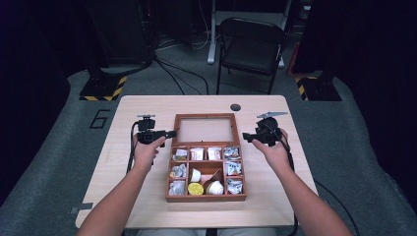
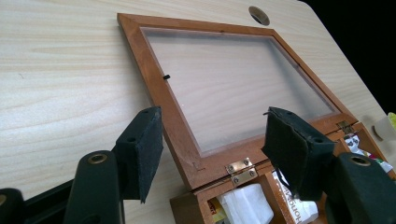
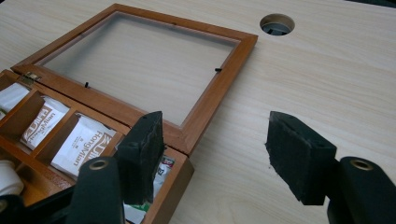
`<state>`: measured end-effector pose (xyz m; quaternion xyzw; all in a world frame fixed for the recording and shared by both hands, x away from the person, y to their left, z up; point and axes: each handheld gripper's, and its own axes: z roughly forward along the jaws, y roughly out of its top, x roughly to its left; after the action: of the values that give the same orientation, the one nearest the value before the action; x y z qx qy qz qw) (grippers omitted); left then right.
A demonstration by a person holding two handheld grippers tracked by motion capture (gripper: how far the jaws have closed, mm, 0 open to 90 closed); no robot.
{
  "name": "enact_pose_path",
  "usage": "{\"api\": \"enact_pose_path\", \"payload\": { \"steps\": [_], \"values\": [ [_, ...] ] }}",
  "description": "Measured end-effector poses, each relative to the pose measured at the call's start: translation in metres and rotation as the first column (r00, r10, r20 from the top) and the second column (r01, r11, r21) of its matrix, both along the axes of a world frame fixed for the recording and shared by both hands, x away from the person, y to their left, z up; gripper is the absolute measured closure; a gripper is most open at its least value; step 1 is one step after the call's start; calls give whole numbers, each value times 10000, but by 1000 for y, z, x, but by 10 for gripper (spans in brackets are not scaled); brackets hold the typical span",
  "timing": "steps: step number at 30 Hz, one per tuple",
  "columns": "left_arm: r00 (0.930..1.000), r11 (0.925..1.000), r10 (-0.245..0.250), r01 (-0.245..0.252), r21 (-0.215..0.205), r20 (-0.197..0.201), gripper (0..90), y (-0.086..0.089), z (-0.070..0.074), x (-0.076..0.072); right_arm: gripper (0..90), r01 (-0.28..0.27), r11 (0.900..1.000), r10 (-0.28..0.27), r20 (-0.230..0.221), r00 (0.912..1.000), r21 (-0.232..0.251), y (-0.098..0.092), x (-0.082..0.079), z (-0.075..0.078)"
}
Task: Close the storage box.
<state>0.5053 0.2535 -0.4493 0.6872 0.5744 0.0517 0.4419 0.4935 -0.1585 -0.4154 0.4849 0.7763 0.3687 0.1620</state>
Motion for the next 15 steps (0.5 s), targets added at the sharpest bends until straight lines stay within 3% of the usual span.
{"api": "enact_pose_path", "payload": {
  "steps": [15],
  "values": [
    [10000, 9999, 10, -9, 165, -55, 371, -2, -7, 5, 362, 6, 10000, -10, -417, 9991, -97, 24, 18, -19]
  ]
}}
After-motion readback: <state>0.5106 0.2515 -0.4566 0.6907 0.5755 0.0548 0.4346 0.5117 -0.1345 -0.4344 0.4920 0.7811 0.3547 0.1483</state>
